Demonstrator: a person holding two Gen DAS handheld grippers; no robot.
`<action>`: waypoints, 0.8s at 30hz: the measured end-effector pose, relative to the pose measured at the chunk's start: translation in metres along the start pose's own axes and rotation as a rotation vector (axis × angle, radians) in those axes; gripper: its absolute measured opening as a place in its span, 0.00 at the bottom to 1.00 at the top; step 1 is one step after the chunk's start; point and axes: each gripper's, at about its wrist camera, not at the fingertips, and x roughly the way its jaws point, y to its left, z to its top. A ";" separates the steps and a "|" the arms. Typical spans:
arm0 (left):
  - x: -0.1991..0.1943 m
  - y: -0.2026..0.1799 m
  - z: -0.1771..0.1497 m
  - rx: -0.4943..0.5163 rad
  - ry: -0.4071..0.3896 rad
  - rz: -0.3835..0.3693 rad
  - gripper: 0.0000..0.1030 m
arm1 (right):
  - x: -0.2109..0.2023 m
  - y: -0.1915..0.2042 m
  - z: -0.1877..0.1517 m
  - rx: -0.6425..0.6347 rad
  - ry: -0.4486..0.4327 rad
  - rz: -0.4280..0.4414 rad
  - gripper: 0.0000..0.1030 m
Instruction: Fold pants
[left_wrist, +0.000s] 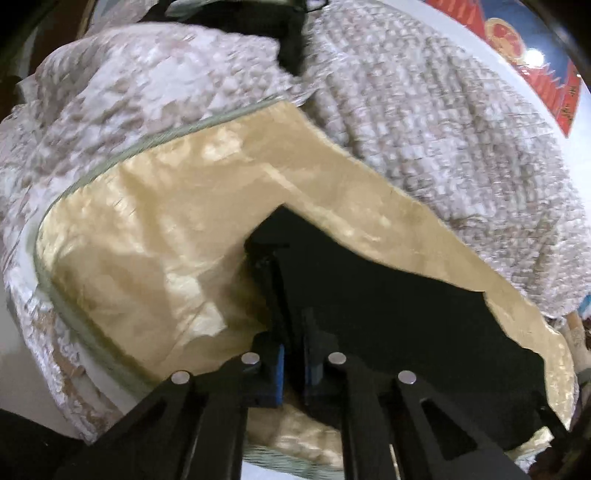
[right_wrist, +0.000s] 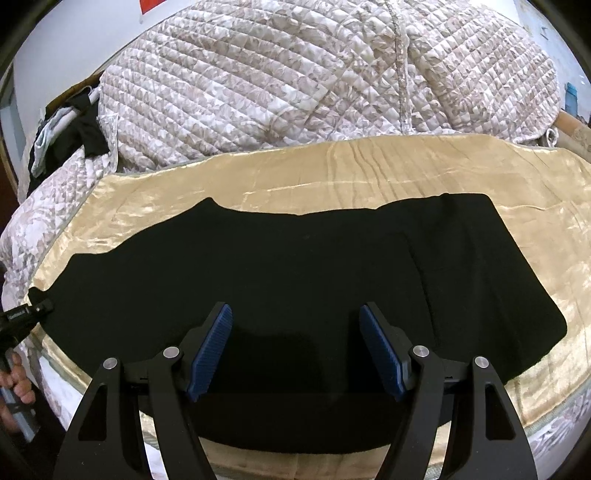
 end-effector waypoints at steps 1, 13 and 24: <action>-0.003 -0.006 0.003 0.016 -0.006 -0.017 0.08 | -0.001 -0.001 0.000 0.003 -0.001 0.002 0.69; -0.023 -0.147 0.007 0.293 0.028 -0.339 0.08 | -0.007 -0.018 0.004 0.076 -0.007 -0.013 0.69; 0.024 -0.226 -0.084 0.514 0.322 -0.513 0.08 | -0.012 -0.047 0.005 0.175 -0.003 -0.024 0.69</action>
